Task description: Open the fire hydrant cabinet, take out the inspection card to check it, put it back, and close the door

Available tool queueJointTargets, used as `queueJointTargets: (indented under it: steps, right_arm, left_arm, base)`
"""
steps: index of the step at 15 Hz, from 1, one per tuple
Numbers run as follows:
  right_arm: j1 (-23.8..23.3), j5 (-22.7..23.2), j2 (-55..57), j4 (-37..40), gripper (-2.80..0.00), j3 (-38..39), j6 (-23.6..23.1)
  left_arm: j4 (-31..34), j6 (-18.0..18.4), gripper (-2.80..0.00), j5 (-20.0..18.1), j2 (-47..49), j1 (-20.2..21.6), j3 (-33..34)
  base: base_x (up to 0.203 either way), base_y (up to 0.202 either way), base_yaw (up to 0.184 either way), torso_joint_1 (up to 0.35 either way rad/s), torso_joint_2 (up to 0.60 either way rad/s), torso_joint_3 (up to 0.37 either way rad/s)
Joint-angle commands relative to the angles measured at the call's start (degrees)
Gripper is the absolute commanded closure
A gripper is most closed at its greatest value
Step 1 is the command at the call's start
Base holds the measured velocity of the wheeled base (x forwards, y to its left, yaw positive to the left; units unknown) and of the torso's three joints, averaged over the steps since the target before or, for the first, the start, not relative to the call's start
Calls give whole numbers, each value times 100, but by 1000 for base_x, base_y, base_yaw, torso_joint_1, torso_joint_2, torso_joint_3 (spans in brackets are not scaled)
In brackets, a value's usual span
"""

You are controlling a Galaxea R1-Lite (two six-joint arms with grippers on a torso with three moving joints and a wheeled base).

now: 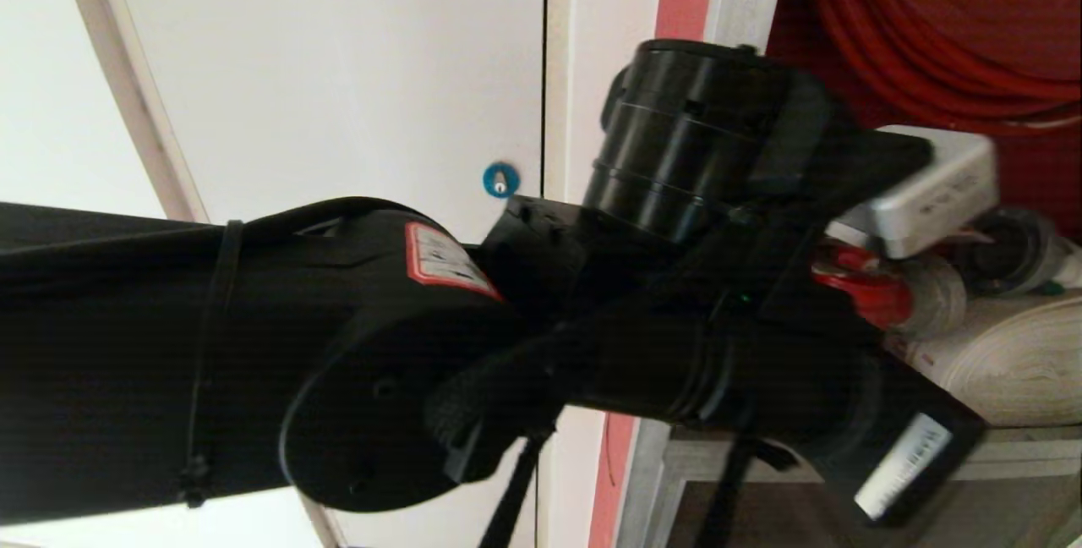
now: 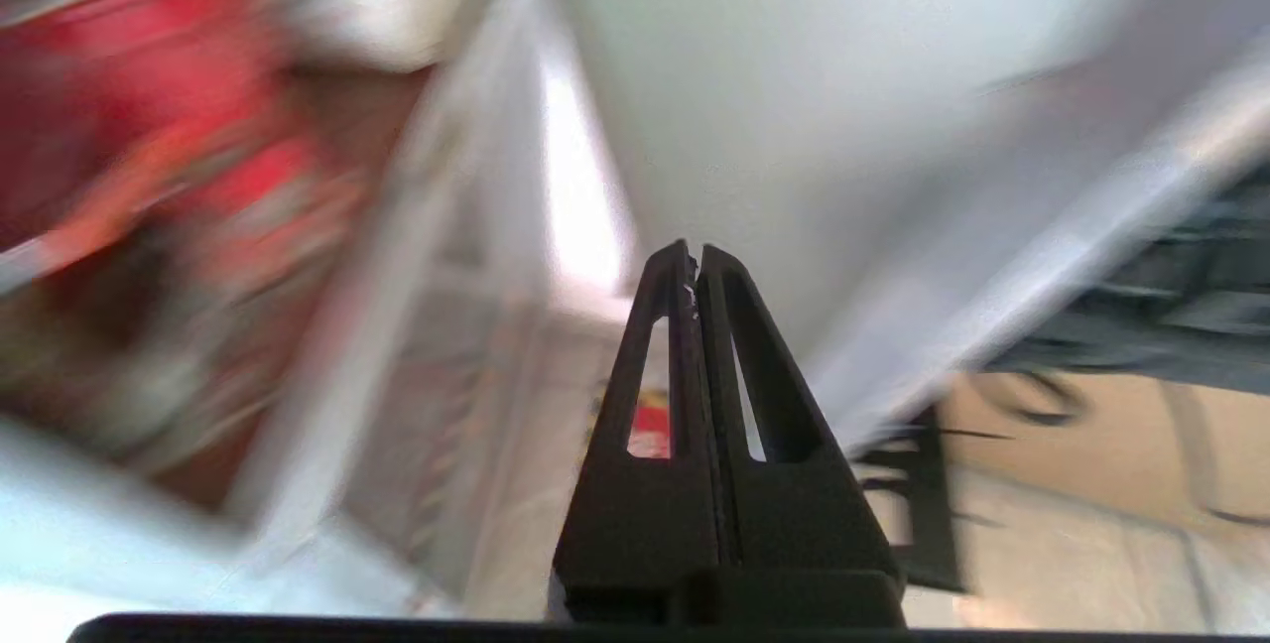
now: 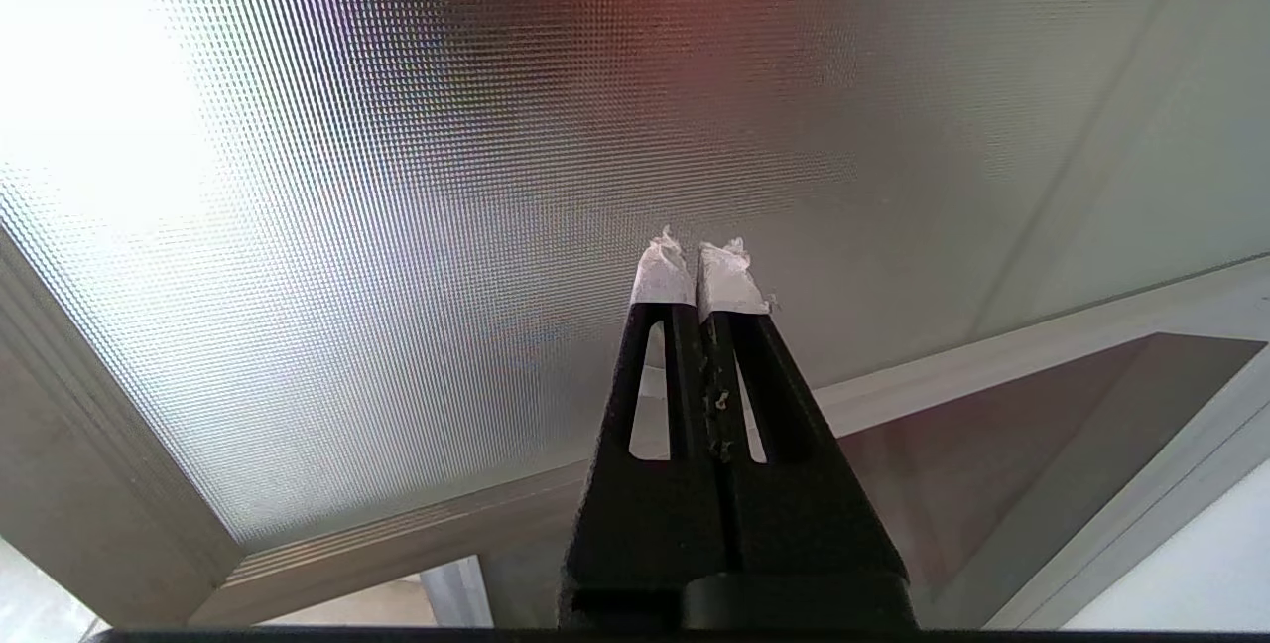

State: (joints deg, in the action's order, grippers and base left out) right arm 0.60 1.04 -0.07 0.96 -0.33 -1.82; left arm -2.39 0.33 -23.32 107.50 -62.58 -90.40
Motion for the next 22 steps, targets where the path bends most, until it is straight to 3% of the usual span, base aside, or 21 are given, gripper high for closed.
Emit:
queueJointTargets:
  steps: [1,6,13,22]
  right_arm:
    - [2,2,7,0,0,-2,-3]
    - [2,5,7,0,0,-2,-3]
    - [2,2,7,0,0,-2,-3]
    - [2,2,7,0,0,-2,-3]
  left_arm:
    - [0,14,0,-16,-177,539,304]
    - [-7,327,0,-29,-1235,2027,1974]
    - [-7,725,0,-88,-2932,4300,3538]
    - [-8,1093,0,-61,-5606,6232,5170]
  base:
    - [0,0,0,0,0,0]
    - [0,0,0,0,0,0]
    - [0,0,0,0,0,0]
    - [0,0,0,0,0,0]
